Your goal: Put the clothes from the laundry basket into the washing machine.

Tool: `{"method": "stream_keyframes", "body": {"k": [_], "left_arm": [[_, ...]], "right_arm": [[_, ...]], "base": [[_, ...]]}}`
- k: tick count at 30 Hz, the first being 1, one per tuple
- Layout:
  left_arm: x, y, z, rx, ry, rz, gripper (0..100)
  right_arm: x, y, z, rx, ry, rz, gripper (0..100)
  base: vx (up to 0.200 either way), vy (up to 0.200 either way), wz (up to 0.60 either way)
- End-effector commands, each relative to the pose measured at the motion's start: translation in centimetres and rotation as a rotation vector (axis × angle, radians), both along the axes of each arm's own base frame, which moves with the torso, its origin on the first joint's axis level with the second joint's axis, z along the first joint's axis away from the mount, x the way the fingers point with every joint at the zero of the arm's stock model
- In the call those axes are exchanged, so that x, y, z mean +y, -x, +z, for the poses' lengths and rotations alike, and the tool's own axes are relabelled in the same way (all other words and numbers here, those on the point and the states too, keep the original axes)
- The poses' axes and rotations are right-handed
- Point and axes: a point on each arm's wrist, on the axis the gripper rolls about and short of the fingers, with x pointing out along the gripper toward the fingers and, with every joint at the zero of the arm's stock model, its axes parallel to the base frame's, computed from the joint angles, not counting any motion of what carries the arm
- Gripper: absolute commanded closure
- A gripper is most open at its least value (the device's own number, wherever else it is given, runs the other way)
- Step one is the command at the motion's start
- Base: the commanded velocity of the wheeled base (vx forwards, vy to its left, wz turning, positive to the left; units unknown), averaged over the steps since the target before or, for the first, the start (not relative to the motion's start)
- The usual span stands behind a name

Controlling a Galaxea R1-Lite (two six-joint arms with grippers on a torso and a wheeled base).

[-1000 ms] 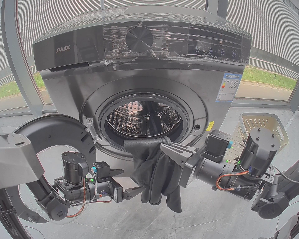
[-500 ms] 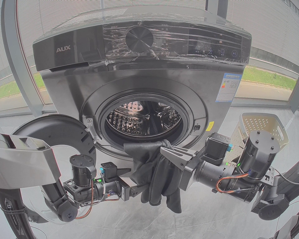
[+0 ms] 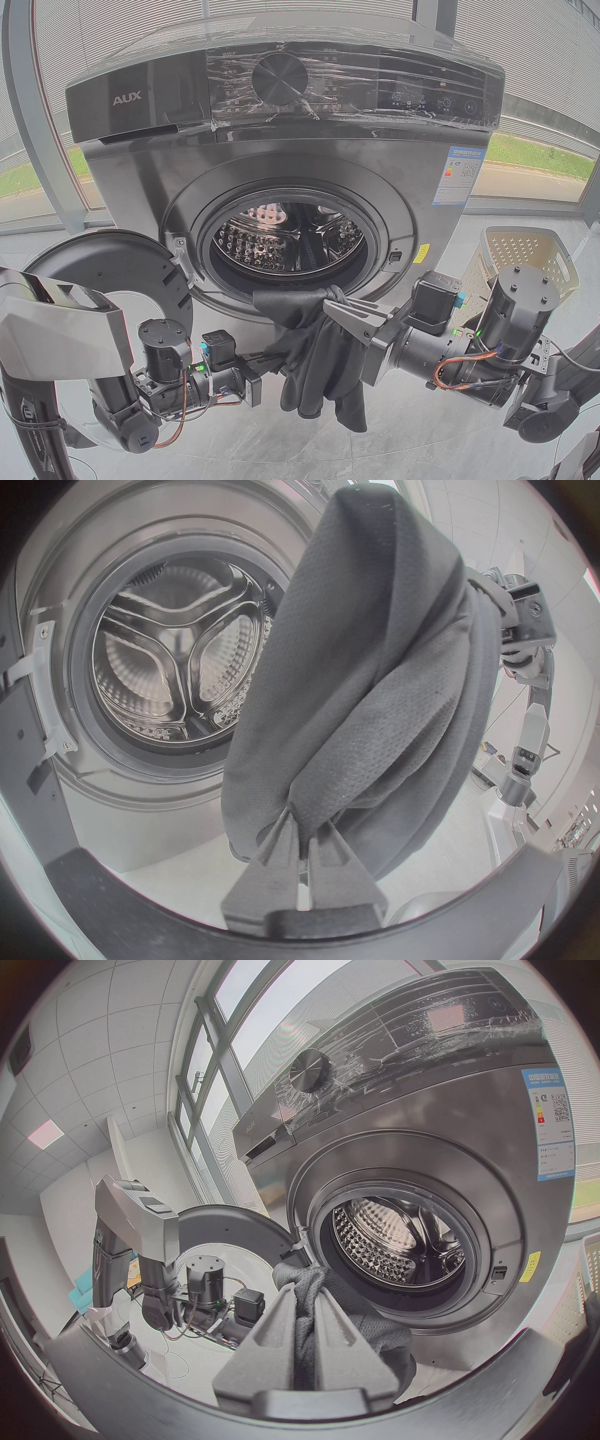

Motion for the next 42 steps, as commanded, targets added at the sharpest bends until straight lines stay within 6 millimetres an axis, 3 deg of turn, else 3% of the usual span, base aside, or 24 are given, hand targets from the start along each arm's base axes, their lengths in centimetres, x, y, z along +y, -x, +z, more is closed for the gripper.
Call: {"method": "stream_keyframes", "body": {"k": [1,6,9,18,19,30,42], "left_arm": [[0.7,1.4,1.1,-0.017,-0.004,-0.007,100],[2.3,5.1,4.5,-0.065,0.034,-0.028,100],[3.0,6.0,5.4,-0.09,0.047,-0.023,100],[3.0,5.9,7.1,-0.156,0.089,-0.013,100],[2.9,5.7,7.2,-0.16,0.093,-0.013,100],[2.1,4.0,9.3,-0.247,0.161,0.069,100],[1.8,3.6,9.9,-0.268,0.184,0.097,100]], "right_arm": [[-0.1,-0.3,-0.1,0.002,0.005,-0.012,100],[-0.8,-1.8,-1.0,0.022,0.026,-0.065,100],[-0.7,-2.1,-1.4,0.029,0.034,-0.07,100],[-0.3,-2.8,-2.6,0.044,0.048,-0.084,100],[-0.3,-2.9,-2.6,0.044,0.045,-0.085,0],[-1.5,-3.2,-3.9,0.091,0.096,-0.127,0],[-1.3,-3.3,-5.4,0.125,0.134,-0.122,0]], "base": [[0.0,0.0,0.0],[0.0,0.0,0.0],[0.0,0.0,0.0],[0.0,0.0,0.0],[0.0,0.0,0.0],[0.0,0.0,0.0],[0.0,0.0,0.0]]}}
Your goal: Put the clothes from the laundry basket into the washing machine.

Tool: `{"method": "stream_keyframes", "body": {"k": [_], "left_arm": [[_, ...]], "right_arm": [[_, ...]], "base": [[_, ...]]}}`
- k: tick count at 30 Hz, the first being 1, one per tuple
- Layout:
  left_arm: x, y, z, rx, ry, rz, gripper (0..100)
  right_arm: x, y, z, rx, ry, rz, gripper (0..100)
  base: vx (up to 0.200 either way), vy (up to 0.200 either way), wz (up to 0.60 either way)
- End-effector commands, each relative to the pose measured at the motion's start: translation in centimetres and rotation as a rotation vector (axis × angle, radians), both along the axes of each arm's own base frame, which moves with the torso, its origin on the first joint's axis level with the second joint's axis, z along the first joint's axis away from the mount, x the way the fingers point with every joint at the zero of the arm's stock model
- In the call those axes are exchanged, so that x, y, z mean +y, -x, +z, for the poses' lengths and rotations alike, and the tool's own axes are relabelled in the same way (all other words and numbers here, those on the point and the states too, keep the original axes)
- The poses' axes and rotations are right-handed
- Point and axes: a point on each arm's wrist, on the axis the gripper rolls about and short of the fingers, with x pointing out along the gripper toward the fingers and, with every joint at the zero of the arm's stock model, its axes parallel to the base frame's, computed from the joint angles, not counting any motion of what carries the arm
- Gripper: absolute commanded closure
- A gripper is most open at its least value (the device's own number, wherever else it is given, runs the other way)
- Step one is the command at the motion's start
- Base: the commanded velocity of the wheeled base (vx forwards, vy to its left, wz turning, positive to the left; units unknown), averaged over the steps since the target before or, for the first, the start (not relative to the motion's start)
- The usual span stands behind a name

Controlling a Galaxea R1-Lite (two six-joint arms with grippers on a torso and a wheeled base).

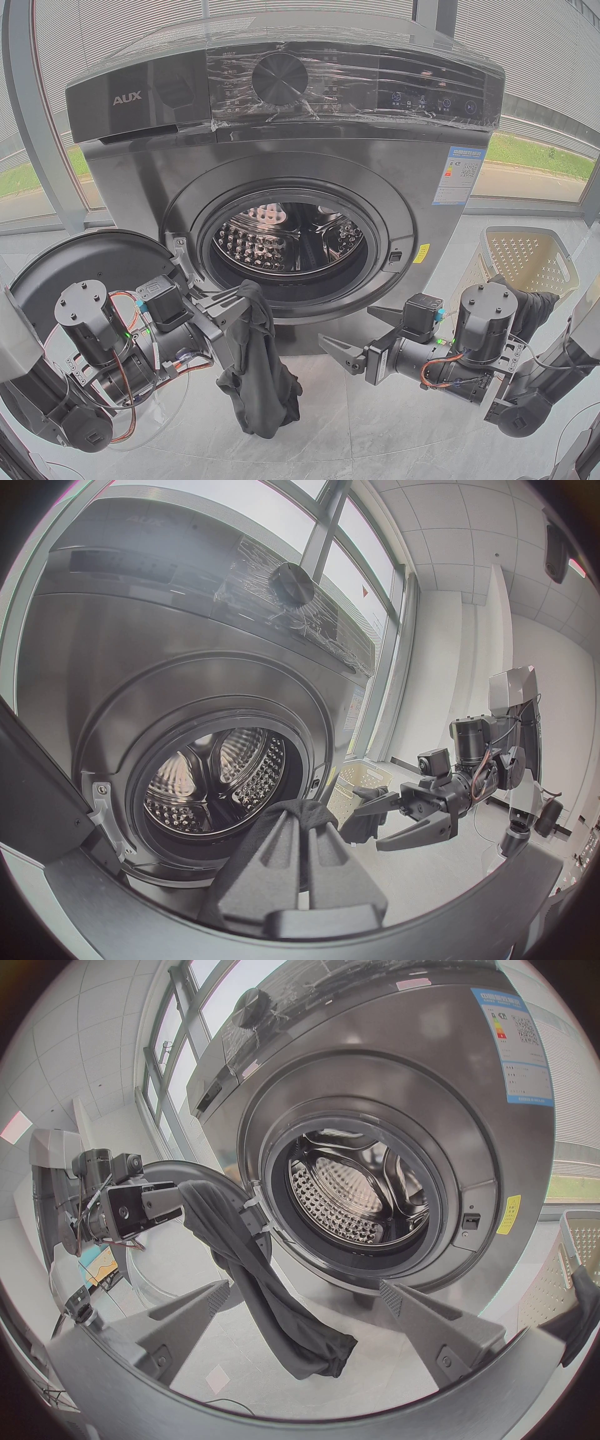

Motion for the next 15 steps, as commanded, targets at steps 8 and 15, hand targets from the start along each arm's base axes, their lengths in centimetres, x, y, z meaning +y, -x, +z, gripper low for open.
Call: {"method": "stream_keyframes", "body": {"k": [8,15], "left_arm": [[-0.1,-0.1,0.6,-0.025,0.015,-0.001,100],[-0.2,-0.2,1.7,-0.064,0.041,0.0,100]], "right_arm": [[0.2,-0.2,-1.5,0.038,0.036,0.002,0],[-0.3,-0.4,-2.5,0.068,0.06,-0.008,0]], "base": [[0.0,0.0,0.0],[0.0,0.0,0.0]]}}
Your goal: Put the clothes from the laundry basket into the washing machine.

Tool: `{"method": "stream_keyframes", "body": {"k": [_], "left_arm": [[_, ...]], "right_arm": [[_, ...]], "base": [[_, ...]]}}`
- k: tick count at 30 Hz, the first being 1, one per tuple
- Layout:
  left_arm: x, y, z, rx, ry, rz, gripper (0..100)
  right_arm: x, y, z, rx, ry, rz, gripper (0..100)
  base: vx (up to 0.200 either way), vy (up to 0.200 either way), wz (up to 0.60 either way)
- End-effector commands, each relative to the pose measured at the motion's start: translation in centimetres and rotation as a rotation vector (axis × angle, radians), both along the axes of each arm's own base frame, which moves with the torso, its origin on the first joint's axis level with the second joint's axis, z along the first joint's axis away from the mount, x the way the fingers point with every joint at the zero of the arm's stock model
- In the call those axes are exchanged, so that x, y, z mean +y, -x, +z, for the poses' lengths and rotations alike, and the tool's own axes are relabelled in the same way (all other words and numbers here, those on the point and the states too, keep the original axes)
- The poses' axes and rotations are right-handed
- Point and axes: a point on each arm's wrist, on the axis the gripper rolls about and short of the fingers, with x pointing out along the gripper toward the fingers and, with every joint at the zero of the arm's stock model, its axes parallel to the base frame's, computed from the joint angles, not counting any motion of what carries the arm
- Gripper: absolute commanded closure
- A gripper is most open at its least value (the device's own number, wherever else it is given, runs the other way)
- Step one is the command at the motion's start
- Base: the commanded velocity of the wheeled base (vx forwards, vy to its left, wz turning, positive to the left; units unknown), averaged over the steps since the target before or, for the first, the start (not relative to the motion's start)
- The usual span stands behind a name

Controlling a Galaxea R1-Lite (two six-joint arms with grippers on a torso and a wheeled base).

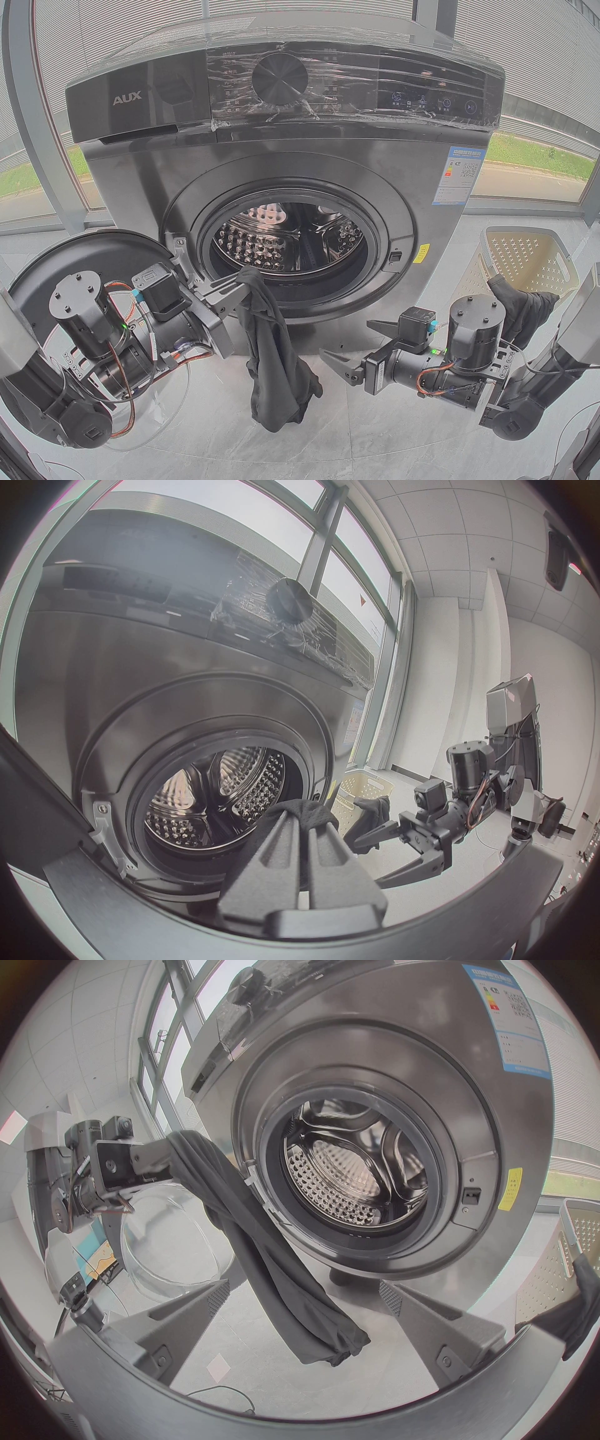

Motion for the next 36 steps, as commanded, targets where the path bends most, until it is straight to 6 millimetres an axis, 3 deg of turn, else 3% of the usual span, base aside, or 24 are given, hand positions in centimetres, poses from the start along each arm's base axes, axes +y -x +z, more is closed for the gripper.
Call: {"method": "stream_keyframes", "body": {"k": [1,11,17,23,36], "left_arm": [[0.0,0.0,0.6,-0.023,0.014,0.001,100],[-0.2,0.1,0.5,-0.021,0.01,-0.008,100],[-0.4,0.1,0.3,-0.014,0.007,-0.005,100],[-0.9,0.5,0.1,-0.008,0.003,-0.011,100],[-1.2,0.8,0.5,-0.019,0.014,-0.028,100]], "right_arm": [[-0.1,-0.3,-0.8,0.018,0.016,-0.007,0],[1.8,0.7,0.3,-0.058,-0.044,0.134,0],[3.7,1.1,-0.8,-0.065,-0.061,0.223,0],[6.3,-1.3,-1.3,-0.15,-0.094,0.229,0],[7.9,-3.9,-2.8,-0.184,-0.11,0.204,0]], "base": [[0.0,0.0,0.0],[0.0,0.0,0.0],[0.0,0.0,0.0],[0.0,0.0,0.0],[0.0,0.0,0.0]]}}
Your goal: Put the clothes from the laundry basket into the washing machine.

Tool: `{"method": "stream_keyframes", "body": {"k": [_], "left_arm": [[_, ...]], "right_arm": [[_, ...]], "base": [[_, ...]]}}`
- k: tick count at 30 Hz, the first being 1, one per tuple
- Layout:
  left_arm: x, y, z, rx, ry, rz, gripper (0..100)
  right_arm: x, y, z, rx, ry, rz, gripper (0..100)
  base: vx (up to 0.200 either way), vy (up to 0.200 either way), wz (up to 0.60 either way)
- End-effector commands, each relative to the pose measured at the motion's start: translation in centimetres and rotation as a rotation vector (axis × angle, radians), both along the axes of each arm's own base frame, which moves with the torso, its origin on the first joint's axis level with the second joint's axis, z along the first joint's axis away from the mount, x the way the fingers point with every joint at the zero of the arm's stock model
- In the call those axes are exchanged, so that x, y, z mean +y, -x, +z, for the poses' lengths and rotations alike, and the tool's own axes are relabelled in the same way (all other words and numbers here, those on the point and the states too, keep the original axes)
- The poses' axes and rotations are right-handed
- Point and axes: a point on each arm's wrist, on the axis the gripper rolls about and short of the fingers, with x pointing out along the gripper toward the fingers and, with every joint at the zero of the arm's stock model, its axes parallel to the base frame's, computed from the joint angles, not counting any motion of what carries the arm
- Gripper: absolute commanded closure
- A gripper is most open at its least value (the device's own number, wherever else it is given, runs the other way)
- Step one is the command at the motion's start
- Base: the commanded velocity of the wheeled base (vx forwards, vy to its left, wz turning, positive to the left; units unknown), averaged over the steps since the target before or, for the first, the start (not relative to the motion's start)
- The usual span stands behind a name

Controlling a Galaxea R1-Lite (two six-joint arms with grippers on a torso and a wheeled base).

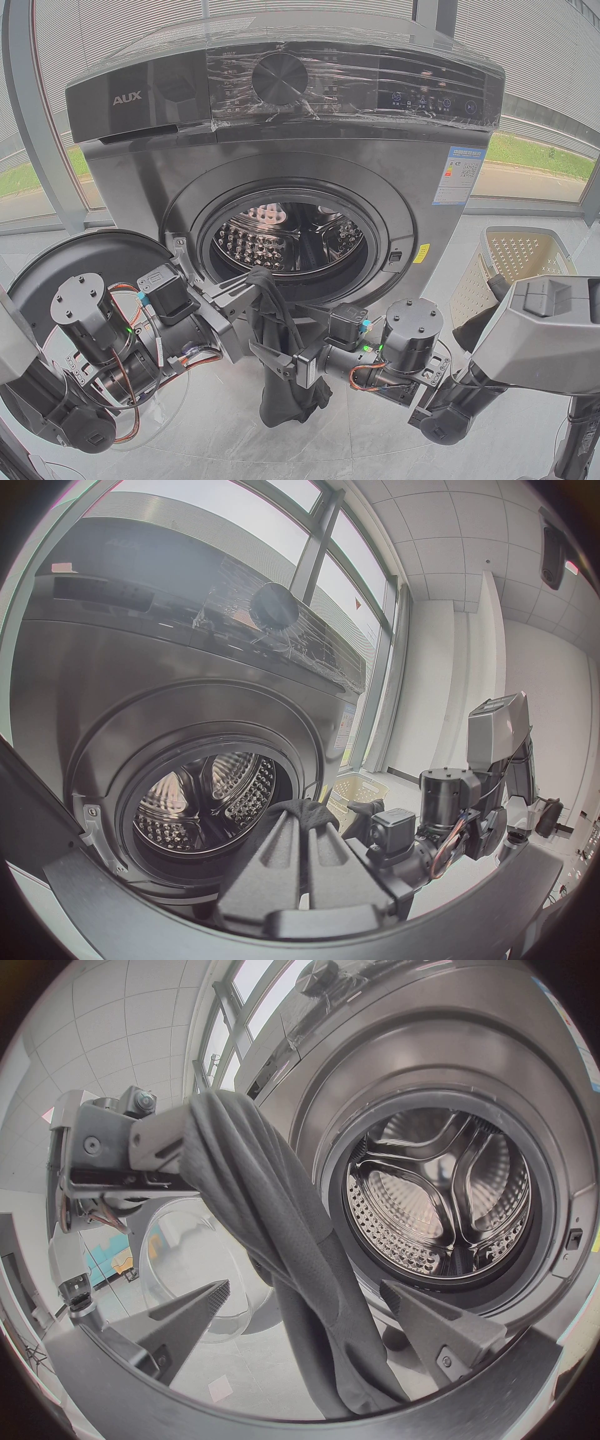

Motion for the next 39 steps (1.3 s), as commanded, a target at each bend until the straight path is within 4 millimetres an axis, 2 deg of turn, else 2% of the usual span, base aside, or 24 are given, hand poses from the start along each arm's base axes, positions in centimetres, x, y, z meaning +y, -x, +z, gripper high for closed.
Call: {"method": "stream_keyframes", "body": {"k": [1,2,3,7,11,16,19,20,27,29,34,39], "left_arm": [[-0.1,0.2,0.1,-0.004,0.004,-0.007,100],[-0.3,0.4,0.2,-0.005,0.005,-0.02,100],[-0.3,0.4,0.2,-0.005,0.005,-0.02,100],[-0.2,0.8,0.5,-0.013,0.012,-0.027,100],[-0.2,0.8,0.5,-0.012,0.013,-0.028,100],[-0.2,0.6,0.1,0.003,0.003,-0.023,100],[0.0,0.6,-0.4,0.023,-0.008,-0.026,100],[-0.1,0.5,-0.3,0.024,-0.003,-0.022,0],[0.1,-0.9,-2.5,0.13,-0.007,0.02,0],[0.1,-1.2,-2.7,0.134,-0.009,0.034,0],[0.8,-2.0,-3.2,0.155,-0.007,0.101,0],[1.4,-2.4,-3.6,0.172,-0.012,0.125,0]], "right_arm": [[0.7,-0.8,-1.2,0.008,0.008,-0.004,0],[1.0,-1.1,-1.2,0.002,0.001,-0.007,0],[1.0,-1.1,-1.2,0.002,0.001,-0.007,100],[1.4,-1.8,-1.7,-0.004,-0.006,-0.016,100],[1.4,-1.9,-1.2,-0.016,-0.018,-0.02,100],[1.3,-1.7,-0.7,-0.021,-0.026,-0.034,100],[1.2,-1.0,0.3,-0.031,-0.039,-0.024,100],[1.2,-0.8,0.6,-0.034,-0.045,-0.028,100],[-0.7,0.8,3.4,-0.041,-0.086,-0.046,100],[-1.1,0.9,3.8,-0.04,-0.092,-0.052,100],[-3.7,0.4,5.2,-0.053,-0.106,-0.116,100],[-4.4,0.5,5.7,-0.049,-0.126,-0.131,100]], "base": [[0.0,0.0,0.0],[0.0,0.0,0.0],[0.0,0.0,0.0],[0.0,0.0,0.0],[0.0,0.0,0.0],[0.0,0.0,0.0],[0.0,0.0,0.0],[0.0,0.0,0.0],[0.0,0.0,0.0],[0.0,0.0,0.0],[0.0,0.0,0.0],[0.0,0.0,0.0]]}}
